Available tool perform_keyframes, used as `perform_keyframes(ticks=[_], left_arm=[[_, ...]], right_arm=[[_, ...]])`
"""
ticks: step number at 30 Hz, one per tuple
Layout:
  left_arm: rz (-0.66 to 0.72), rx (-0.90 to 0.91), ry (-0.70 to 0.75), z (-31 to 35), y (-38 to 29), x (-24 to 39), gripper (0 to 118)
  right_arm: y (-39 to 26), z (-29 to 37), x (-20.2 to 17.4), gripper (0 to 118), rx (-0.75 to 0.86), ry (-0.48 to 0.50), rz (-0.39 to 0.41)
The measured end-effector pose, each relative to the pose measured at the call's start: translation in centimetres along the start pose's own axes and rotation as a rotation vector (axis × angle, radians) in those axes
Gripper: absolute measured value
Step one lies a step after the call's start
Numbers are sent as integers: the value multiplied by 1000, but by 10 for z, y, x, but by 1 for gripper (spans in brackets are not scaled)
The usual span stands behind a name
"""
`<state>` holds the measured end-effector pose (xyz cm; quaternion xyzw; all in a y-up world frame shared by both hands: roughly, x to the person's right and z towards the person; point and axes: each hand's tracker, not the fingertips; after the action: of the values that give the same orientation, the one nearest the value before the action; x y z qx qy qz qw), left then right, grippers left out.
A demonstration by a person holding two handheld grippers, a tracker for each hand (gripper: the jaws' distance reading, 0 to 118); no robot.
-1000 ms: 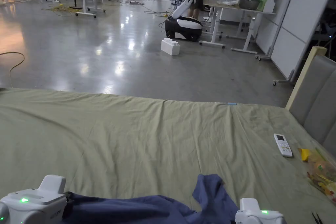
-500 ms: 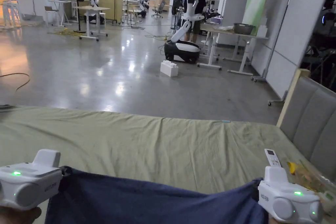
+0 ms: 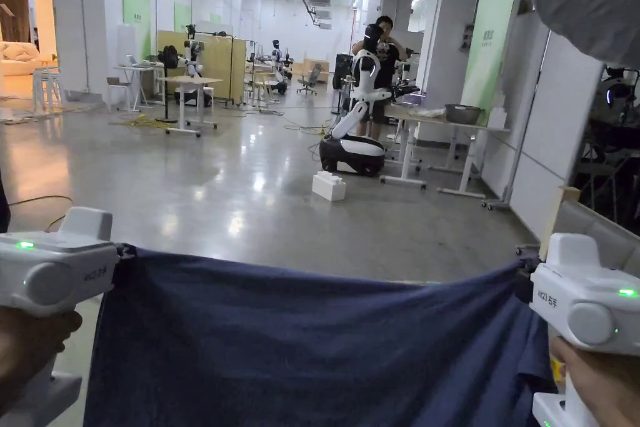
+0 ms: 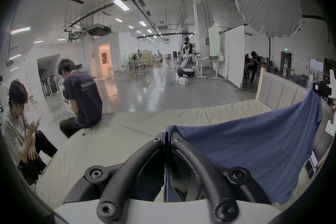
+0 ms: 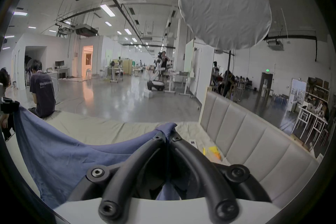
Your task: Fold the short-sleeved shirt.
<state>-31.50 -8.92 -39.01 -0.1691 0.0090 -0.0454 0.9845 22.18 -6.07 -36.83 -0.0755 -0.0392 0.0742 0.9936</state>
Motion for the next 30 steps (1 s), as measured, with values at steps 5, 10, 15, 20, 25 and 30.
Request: perform_keyframes(ticks=[5, 10, 15, 20, 25, 30], left_arm=[[-10, 54, 29, 7, 50, -10, 6], [31, 101, 41, 8, 97, -21, 6], [31, 131, 76, -1, 134, -27, 6], [39, 157, 110, -9, 165, -38, 6], [25, 176, 145, -7, 181, -34, 6], [24, 170, 152, -13, 175, -30, 6]], right_arm=[[33, -24, 9, 3, -18, -12, -17], [99, -48, 20, 3, 72, -7, -20], [111, -45, 11, 3, 108, -58, 2], [164, -81, -7, 3, 153, -12, 17], [176, -112, -7, 3, 142, -28, 51], [162, -118, -11, 3, 185, -21, 73]])
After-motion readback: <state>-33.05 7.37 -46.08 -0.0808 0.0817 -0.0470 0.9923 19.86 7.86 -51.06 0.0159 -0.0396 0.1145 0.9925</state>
